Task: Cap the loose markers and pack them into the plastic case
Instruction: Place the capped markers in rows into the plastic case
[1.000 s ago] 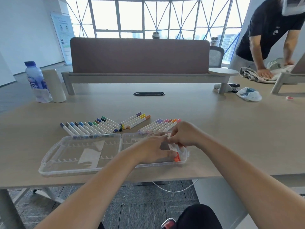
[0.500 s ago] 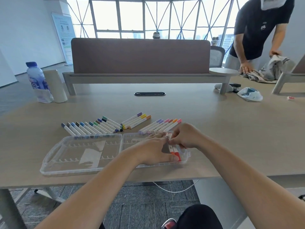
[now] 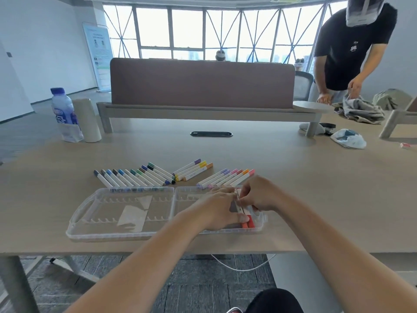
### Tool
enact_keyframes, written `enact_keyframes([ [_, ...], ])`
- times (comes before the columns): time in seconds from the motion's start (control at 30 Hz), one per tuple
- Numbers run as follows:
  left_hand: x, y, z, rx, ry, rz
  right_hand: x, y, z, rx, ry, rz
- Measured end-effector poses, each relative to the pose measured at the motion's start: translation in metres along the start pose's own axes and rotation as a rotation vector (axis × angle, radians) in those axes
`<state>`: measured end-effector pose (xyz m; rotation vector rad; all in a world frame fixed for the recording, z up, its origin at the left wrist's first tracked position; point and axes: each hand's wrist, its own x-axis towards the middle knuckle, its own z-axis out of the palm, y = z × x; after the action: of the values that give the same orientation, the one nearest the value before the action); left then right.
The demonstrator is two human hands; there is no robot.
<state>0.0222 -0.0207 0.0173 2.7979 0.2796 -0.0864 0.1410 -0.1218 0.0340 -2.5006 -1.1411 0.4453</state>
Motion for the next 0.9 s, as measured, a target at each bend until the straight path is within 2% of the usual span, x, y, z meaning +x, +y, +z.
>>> enact_keyframes([
  [0.17, 0.008, -0.013, 0.002, -0.239, 0.071, -0.006, 0.0, -0.004, -0.007, -0.002, -0.001, 0.012],
  [0.3, 0.008, -0.026, -0.01, -0.557, 0.212, -0.107, 0.004, -0.003, -0.016, 0.131, 0.123, 0.027],
  [0.43, 0.016, -0.043, -0.03, -0.502, 0.421, -0.169, 0.021, 0.001, -0.024, 0.065, 0.229, 0.002],
  [0.77, 0.041, -0.07, -0.056, -0.55, 0.445, -0.198, 0.074, 0.006, -0.021, -0.104, 0.16, 0.018],
  [0.9, 0.038, -0.078, -0.062, -0.531, 0.48, -0.224, 0.087, -0.006, -0.017, -0.053, 0.187, -0.05],
])
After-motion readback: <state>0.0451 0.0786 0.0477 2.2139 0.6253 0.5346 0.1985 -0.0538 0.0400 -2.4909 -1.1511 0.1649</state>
